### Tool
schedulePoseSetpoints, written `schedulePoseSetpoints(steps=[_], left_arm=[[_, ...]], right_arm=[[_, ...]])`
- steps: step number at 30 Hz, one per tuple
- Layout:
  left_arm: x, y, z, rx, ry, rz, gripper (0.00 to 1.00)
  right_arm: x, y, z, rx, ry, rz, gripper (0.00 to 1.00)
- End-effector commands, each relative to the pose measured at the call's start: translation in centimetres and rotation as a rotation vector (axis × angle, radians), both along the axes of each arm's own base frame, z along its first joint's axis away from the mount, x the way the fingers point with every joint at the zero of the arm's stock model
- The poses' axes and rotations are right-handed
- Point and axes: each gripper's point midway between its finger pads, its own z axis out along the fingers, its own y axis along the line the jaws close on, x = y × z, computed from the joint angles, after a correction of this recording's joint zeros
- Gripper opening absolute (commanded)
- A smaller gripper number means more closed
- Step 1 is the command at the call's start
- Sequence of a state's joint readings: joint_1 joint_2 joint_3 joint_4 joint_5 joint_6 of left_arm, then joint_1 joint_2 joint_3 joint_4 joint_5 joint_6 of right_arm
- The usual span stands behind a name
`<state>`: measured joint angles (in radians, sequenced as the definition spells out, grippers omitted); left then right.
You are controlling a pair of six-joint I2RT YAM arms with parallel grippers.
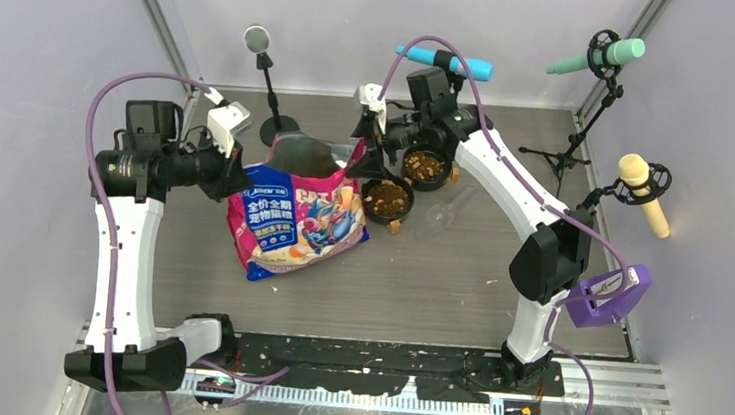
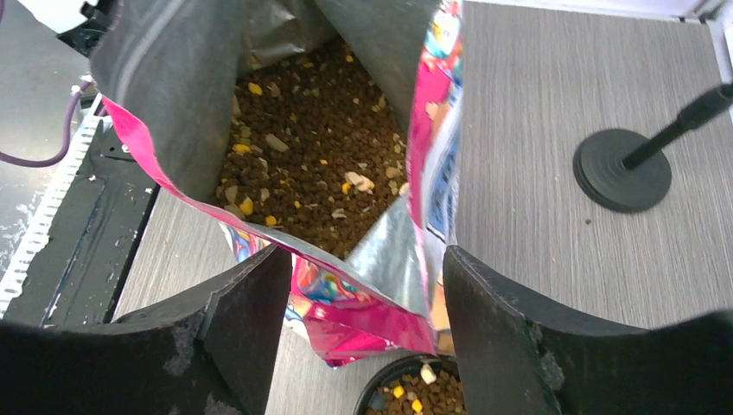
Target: Serve the pet food
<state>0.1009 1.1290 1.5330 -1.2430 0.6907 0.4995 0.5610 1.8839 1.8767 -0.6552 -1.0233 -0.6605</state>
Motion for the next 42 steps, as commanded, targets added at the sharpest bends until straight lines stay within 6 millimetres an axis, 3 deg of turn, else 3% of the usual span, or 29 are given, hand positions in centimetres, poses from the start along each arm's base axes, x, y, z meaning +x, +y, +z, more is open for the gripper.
schedulePoseSetpoints(steps=[1, 5, 7, 11, 17, 23, 35, 42], left_arm=[[1.7, -1.1, 5.6, -0.043, -0.252, -0.082, 0.00], [2.0, -1.2, 5.7, -0.051, -0.254, -0.087, 0.00], [2.2, -1.2, 5.7, -0.056, -0.244, -0.088, 0.00], [2.3, -1.2, 5.4, -0.057, -0.238, -0.089, 0.00], [2.7, -0.9, 5.4, -0.045, -0.246, -0.079, 0.00], [2.8, -0.9, 5.5, -0.051, -0.246, -0.085, 0.00], [2.4, -3.0, 6.8, -0.136, -0.278, -0.235, 0.00], [1.7, -3.9, 8.0, -0.178, -0.291, -0.294, 0.00]], right_arm=[[-1.3, 1.7, 2.9, 0.089, -0.069, 0.088, 0.71], [-1.6, 2.1, 2.6, 0.091, -0.056, 0.088, 0.58], [-1.6, 2.2, 2.5, 0.086, -0.055, 0.081, 0.35], [-1.6, 2.0, 2.6, 0.072, -0.062, 0.051, 0.08], [-2.1, 0.6, 2.7, 0.028, -0.040, -0.039, 0.05], [-4.7, -2.5, 4.8, -0.007, 0.008, -0.075, 0.05], [-7.2, -7.1, 6.5, 0.002, -0.036, -0.163, 0.05], [-8.5, -8.2, 7.2, 0.036, -0.029, -0.191, 0.05]])
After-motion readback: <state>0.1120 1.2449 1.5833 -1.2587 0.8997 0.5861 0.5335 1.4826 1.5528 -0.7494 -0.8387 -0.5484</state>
